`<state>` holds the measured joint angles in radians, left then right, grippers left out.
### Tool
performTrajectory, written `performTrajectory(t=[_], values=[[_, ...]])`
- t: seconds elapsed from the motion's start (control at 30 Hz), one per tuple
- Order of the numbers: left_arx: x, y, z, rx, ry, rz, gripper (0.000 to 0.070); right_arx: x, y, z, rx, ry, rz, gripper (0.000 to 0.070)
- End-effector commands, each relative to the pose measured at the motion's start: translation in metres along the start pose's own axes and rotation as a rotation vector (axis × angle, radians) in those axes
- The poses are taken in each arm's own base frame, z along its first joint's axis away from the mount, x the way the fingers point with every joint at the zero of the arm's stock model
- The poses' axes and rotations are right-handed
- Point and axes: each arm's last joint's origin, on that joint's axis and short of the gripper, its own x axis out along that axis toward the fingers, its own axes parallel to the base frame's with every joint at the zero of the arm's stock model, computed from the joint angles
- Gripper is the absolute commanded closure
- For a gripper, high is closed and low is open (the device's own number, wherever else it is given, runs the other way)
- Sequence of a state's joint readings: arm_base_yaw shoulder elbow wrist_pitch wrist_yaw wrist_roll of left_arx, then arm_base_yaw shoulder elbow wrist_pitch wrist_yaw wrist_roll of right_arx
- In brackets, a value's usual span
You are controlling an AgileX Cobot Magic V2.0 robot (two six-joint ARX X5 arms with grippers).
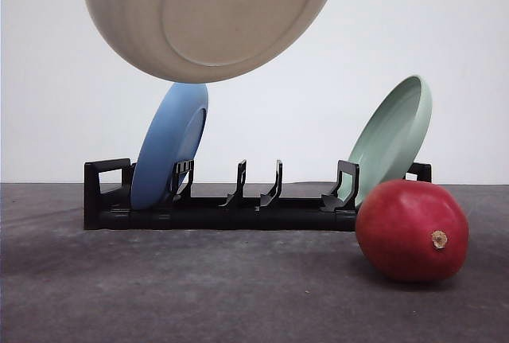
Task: Place pomegranate in white plate
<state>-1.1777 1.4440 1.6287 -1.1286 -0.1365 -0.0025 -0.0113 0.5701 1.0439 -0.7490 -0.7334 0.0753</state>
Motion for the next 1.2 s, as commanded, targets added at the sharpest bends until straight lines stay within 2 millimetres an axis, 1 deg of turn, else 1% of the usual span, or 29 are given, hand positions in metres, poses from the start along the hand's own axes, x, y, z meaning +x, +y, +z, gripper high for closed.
performTrajectory(t=[0.0, 0.17, 0.33, 0.5, 0.67, 0.8, 0.9, 1.03, 1.17], values=[[0.005, -0.008, -0.002, 0.042, 0.02, 0.033, 0.0696, -0.002, 0.002, 0.004, -0.018, -0.014, 0.003, 0.0137], [0.026, -0.017, -0.015, 0.073, 0.081, 0.094, 0.0696, -0.002, 0.002, 0.004, -0.018, -0.014, 0.003, 0.0137], [0.056, -0.022, -0.032, 0.056, 0.118, 0.143, 0.0696, -0.002, 0.002, 0.003, -0.011, -0.006, 0.002, 0.0137], [0.088, -0.03, -0.055, 0.07, 0.145, 0.198, 0.0696, -0.002, 0.002, 0.003, -0.008, -0.003, 0.001, 0.0137], [0.114, -0.043, -0.081, 0.092, 0.157, 0.195, 0.0696, -0.002, 0.002, 0.003, -0.008, -0.003, 0.001, 0.0137], [0.127, -0.055, -0.1, 0.103, 0.155, 0.224, 0.0696, -0.002, 0.002, 0.003, -0.007, -0.002, 0.002, 0.0137], [0.134, -0.061, -0.109, 0.092, 0.141, 0.222, 0.0696, -0.002, 0.002, 0.002, -0.004, 0.002, 0.001, 0.0137], [0.142, -0.065, -0.116, 0.086, 0.14, 0.219, 0.0696, -0.002, 0.002, 0.002, -0.002, 0.002, 0.001, 0.0137], [0.155, -0.067, -0.121, 0.105, 0.188, 0.226, 0.0696, -0.002, 0.002, 0.002, 0.003, 0.002, 0.001, 0.0137]])
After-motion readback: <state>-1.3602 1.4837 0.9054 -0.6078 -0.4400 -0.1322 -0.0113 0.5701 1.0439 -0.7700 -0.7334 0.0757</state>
